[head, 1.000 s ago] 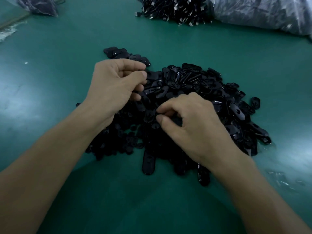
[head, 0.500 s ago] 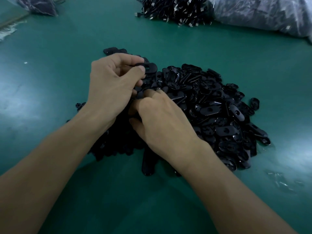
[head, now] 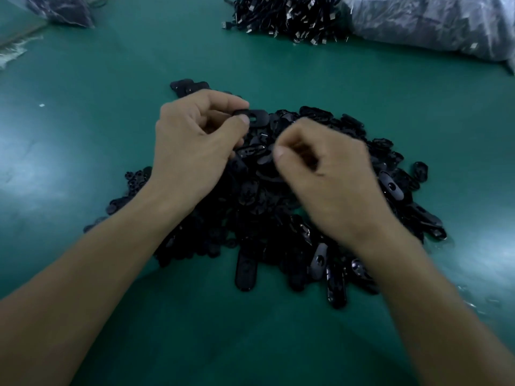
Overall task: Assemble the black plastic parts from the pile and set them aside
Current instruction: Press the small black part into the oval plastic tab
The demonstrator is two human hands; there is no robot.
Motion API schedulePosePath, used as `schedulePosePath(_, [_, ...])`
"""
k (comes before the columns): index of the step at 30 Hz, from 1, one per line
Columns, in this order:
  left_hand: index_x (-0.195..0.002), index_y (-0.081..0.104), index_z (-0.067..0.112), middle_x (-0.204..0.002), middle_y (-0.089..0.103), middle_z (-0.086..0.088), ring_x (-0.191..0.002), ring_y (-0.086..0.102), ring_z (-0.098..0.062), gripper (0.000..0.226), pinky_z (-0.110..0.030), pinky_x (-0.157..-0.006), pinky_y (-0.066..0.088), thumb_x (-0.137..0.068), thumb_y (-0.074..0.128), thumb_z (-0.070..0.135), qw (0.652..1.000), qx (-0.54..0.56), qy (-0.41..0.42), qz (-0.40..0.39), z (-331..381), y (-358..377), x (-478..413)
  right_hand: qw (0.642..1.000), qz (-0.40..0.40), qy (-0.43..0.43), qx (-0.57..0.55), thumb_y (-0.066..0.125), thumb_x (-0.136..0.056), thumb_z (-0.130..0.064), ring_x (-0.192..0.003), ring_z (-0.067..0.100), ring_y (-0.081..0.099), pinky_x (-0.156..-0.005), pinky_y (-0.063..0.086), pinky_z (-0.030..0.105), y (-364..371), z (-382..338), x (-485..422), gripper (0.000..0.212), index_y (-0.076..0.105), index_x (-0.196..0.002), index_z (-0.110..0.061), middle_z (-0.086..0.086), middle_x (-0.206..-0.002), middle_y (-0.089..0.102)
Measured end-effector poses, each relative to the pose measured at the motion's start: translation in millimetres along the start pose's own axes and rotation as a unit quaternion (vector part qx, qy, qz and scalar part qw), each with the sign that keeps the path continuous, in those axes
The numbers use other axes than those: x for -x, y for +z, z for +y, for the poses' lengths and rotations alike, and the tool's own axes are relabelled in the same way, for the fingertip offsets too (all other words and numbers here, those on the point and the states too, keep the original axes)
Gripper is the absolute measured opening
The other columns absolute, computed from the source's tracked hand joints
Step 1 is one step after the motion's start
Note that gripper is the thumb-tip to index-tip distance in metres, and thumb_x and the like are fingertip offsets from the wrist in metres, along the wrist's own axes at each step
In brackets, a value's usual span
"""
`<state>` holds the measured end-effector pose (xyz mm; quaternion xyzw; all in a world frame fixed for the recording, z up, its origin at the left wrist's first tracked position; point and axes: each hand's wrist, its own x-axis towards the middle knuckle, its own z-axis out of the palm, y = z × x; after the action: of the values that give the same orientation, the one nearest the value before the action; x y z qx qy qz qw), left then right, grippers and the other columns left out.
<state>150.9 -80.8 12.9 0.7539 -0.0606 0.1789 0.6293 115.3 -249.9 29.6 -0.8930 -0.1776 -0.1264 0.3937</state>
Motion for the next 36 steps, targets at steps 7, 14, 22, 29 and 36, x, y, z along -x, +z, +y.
schedulePosePath(7, [-0.087,0.073,0.028,-0.074,0.073,0.010,-0.069,0.068,-0.012,0.012,-0.031,-0.067,0.060,-0.087,0.073,0.016,0.996,-0.034,0.025,-0.073,2.0,9.0,11.7,0.952,0.093,0.098,-0.276,0.070,-0.087,-0.014,-0.062,0.013,0.069,-0.055,0.050,0.017,-24.3,29.4,14.3,0.013,0.075,-0.080,-0.024,0.003,-0.073,0.075])
schedulePosePath(14, [-0.091,0.075,0.023,-0.075,0.074,0.006,-0.065,0.068,-0.012,0.013,-0.030,-0.063,0.060,-0.084,0.078,0.012,0.993,0.022,0.018,-0.117,5.7,10.2,14.9,0.942,0.078,0.103,-0.310,0.072,-0.086,-0.016,-0.065,0.010,0.068,-0.060,0.050,0.015,-21.5,34.7,17.7,0.013,0.079,-0.086,-0.027,0.003,-0.078,0.076])
schedulePosePath(22, [-0.091,0.074,0.021,-0.072,0.073,0.007,-0.066,0.068,-0.008,0.017,-0.019,-0.061,0.054,-0.081,0.078,0.009,0.984,0.090,-0.018,-0.153,6.5,9.8,15.6,0.940,0.064,0.074,-0.328,0.076,-0.083,-0.013,-0.067,0.006,0.063,-0.064,0.049,0.016,-17.0,33.1,18.2,0.012,0.078,-0.083,-0.025,-0.005,-0.074,0.071])
schedulePosePath(29, [-0.091,0.075,0.023,-0.072,0.073,0.007,-0.066,0.067,-0.007,0.016,-0.018,-0.061,0.054,-0.080,0.079,0.012,0.984,0.085,-0.016,-0.158,6.0,10.4,15.4,0.955,0.075,0.073,-0.278,0.075,-0.087,-0.005,-0.066,0.008,0.067,-0.064,0.052,0.018,-18.0,31.5,18.8,0.019,0.076,-0.088,-0.024,-0.002,-0.073,0.074])
schedulePosePath(36, [-0.091,0.074,0.024,-0.076,0.074,0.003,-0.066,0.067,-0.009,0.017,-0.019,-0.062,0.055,-0.083,0.079,0.010,0.987,0.059,-0.016,-0.151,5.3,9.8,15.3,0.956,0.083,0.080,-0.271,0.080,-0.082,-0.005,-0.071,0.005,0.069,-0.070,0.053,0.015,-17.2,30.0,20.2,0.018,0.076,-0.090,-0.020,-0.005,-0.079,0.076])
